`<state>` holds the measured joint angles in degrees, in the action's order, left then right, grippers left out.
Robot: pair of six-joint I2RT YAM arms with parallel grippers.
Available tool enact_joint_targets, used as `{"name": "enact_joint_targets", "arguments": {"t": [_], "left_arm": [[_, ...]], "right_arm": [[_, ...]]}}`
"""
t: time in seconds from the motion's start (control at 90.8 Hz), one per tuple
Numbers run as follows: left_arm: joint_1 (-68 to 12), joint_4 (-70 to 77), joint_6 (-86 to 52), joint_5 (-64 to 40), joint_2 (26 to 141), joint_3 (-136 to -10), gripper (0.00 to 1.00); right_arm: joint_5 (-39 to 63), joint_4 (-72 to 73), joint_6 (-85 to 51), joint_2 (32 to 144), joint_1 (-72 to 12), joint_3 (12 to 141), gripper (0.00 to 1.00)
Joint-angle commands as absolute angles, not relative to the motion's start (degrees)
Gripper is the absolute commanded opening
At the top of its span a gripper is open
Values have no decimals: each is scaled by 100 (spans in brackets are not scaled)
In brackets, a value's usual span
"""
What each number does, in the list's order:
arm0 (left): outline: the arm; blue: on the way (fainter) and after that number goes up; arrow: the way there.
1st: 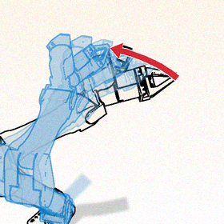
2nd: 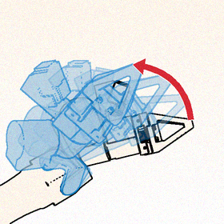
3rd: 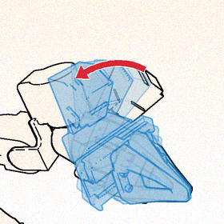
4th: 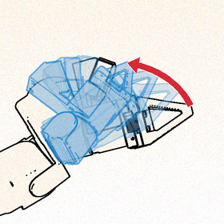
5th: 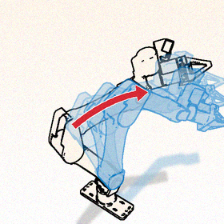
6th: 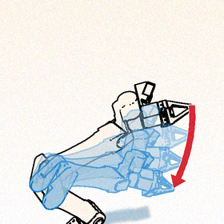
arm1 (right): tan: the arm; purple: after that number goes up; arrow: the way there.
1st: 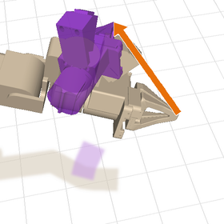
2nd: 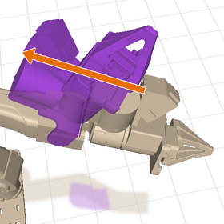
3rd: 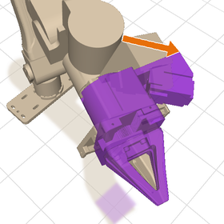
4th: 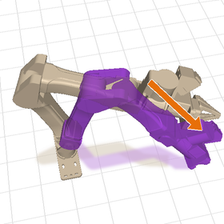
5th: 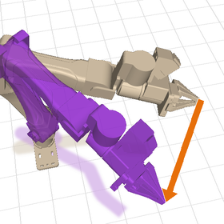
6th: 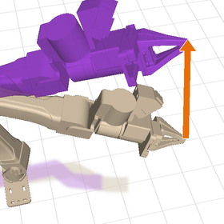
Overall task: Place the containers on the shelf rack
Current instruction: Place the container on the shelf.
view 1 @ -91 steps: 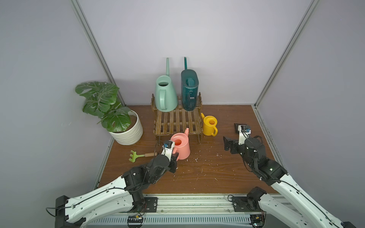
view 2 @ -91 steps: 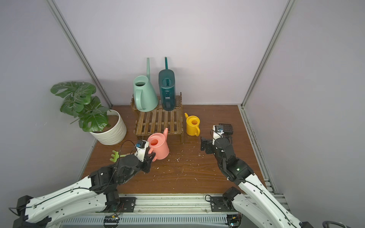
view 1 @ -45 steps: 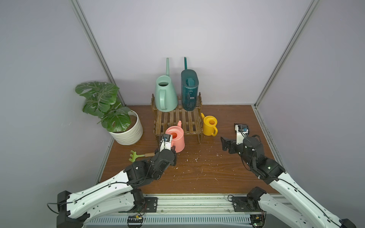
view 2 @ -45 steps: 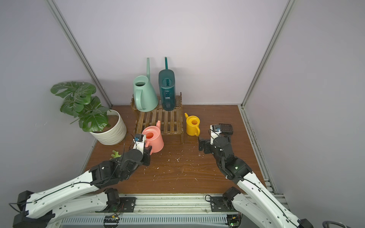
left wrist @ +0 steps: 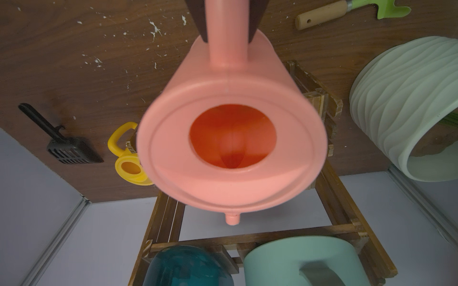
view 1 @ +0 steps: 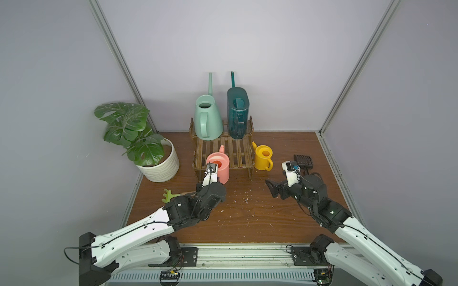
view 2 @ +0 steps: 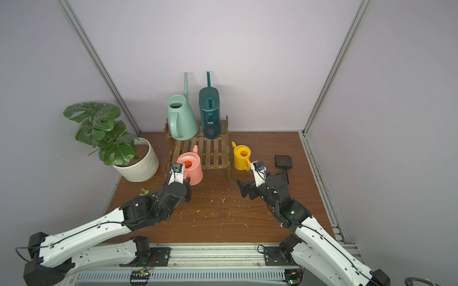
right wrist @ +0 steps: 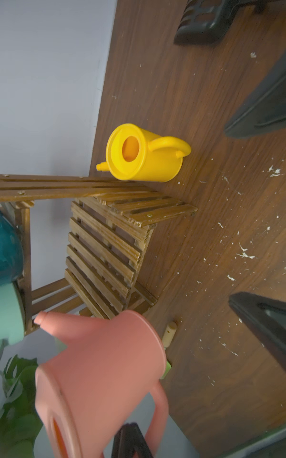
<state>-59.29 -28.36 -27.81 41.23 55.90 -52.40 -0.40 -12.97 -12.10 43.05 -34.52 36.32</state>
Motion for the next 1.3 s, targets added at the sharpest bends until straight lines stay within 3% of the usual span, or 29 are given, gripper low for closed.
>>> {"name": "enact_joint_targets", "arguments": {"t": [0.0, 0.528, 1.288], "left_arm": [[-5601, -2800, -2633, 3864, 5632, -5490, 10], [-5381, -2718, -2498, 3985, 6265, -5847, 10], [-4624, -1775, -2071, 3074, 6378, -5497, 10]], "right_arm": [[54, -945, -1102, 4313, -3559, 3660, 99], [-112, -767, -1155, 4452, -3797, 3674, 99], [-160, -798, -1121, 4426, -3815, 3678, 99]]}}
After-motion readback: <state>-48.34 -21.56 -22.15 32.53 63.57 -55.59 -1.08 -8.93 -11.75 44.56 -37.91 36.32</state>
